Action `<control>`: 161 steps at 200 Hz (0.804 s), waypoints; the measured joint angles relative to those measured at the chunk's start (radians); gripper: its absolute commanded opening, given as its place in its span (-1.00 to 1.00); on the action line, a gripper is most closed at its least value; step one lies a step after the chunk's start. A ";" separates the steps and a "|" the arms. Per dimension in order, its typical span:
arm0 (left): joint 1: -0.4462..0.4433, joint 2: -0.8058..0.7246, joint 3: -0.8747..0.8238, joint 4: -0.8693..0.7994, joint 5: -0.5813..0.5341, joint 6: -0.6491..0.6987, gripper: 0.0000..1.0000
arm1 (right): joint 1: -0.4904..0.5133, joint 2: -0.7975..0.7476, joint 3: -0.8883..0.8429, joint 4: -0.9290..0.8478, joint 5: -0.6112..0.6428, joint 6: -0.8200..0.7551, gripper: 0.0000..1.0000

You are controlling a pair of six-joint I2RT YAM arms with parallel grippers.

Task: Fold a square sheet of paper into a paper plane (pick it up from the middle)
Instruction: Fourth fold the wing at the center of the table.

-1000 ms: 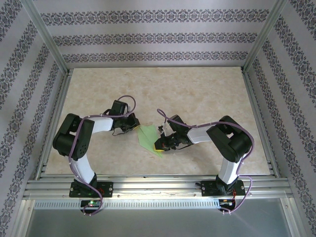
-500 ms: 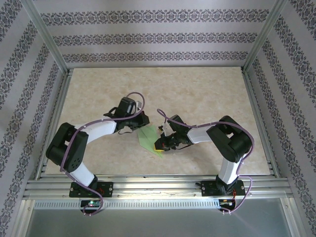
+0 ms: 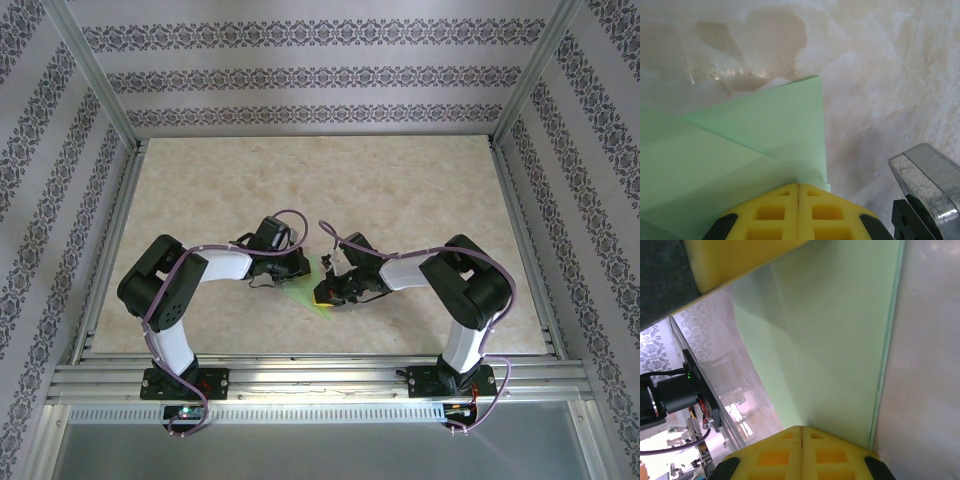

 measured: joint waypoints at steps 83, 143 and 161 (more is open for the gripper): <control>0.000 -0.007 -0.050 0.092 0.006 0.002 -0.93 | 0.002 -0.026 0.116 -0.090 0.044 0.066 -0.98; 0.000 -0.007 -0.050 0.094 0.005 0.002 -0.93 | 0.023 0.069 0.121 -0.046 0.075 0.079 -0.95; 0.000 -0.007 -0.052 0.096 0.006 0.002 -0.94 | 0.023 0.050 0.078 0.007 0.079 0.078 -0.94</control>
